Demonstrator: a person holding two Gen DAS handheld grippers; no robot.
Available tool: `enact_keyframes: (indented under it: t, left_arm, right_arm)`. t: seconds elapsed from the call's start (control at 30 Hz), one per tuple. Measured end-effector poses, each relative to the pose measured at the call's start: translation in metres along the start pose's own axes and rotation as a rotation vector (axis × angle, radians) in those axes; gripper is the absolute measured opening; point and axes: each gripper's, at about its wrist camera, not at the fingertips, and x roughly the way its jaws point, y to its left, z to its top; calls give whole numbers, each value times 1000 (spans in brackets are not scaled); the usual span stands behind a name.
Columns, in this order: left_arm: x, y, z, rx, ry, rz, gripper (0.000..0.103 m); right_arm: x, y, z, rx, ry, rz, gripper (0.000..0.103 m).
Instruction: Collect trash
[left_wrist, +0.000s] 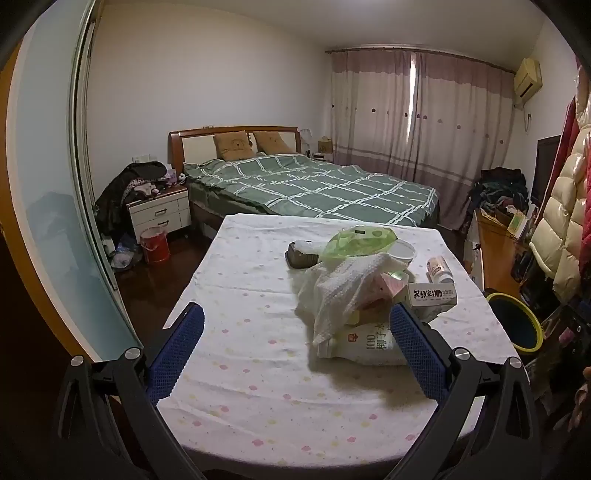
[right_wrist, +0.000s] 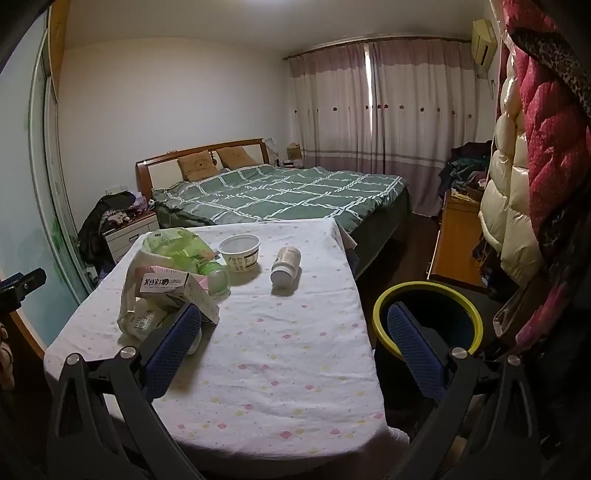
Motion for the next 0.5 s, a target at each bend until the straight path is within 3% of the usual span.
enact_keyframes:
  t: [0.5]
  left_arm:
    - [-11, -4, -3, 8, 11, -21, 99]
  right_arm:
    - [-2, -1, 1, 7, 4, 3, 97]
